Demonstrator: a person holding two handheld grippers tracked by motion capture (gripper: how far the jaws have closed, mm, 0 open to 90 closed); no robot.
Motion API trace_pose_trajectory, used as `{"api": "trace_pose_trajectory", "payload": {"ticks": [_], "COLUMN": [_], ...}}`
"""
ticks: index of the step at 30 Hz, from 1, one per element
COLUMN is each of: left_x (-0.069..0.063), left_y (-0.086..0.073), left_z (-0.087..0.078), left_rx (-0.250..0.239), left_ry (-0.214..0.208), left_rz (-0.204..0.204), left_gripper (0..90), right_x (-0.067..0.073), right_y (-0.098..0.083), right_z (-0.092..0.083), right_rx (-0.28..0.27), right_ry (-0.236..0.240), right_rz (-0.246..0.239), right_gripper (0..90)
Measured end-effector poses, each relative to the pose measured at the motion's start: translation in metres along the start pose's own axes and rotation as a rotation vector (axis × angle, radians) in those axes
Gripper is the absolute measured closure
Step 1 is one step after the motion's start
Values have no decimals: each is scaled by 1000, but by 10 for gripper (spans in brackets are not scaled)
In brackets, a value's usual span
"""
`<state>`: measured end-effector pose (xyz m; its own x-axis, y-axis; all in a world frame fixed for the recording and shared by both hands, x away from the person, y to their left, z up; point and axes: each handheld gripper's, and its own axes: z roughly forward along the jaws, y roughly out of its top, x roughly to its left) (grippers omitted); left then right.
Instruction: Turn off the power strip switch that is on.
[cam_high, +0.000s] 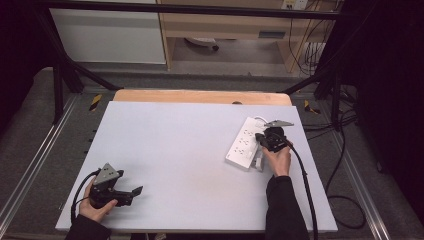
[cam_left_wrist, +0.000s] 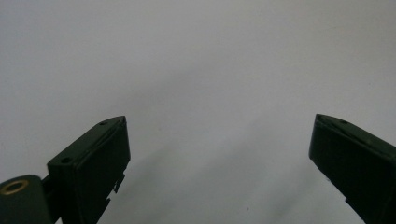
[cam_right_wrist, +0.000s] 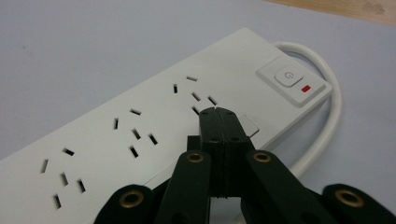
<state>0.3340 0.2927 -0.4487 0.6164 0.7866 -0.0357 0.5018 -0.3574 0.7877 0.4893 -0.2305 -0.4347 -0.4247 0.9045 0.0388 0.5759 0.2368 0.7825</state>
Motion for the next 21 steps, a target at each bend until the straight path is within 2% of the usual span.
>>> {"api": "trace_pose_trajectory", "payload": {"ticks": [6, 15, 17, 21], "left_x": [0, 0, 0, 1], "left_y": [0, 0, 0, 0], "left_z": [0, 0, 0, 0], "left_rx": [-1, -2, -2, 0], "left_ry": [-1, -2, -3, -2], "left_rz": [-3, -2, -3, -4], "left_gripper": [49, 49, 49, 50], "right_x": [2, 2, 3, 4], "right_y": [-2, -1, -1, -1], "right_z": [2, 1, 0, -4], "right_rx": [-11, 0, 2, -4], "right_ry": [-15, -17, -32, -24], "right_rz": [0, 2, -5, -22], "right_gripper": [900, 900, 900, 900]}}
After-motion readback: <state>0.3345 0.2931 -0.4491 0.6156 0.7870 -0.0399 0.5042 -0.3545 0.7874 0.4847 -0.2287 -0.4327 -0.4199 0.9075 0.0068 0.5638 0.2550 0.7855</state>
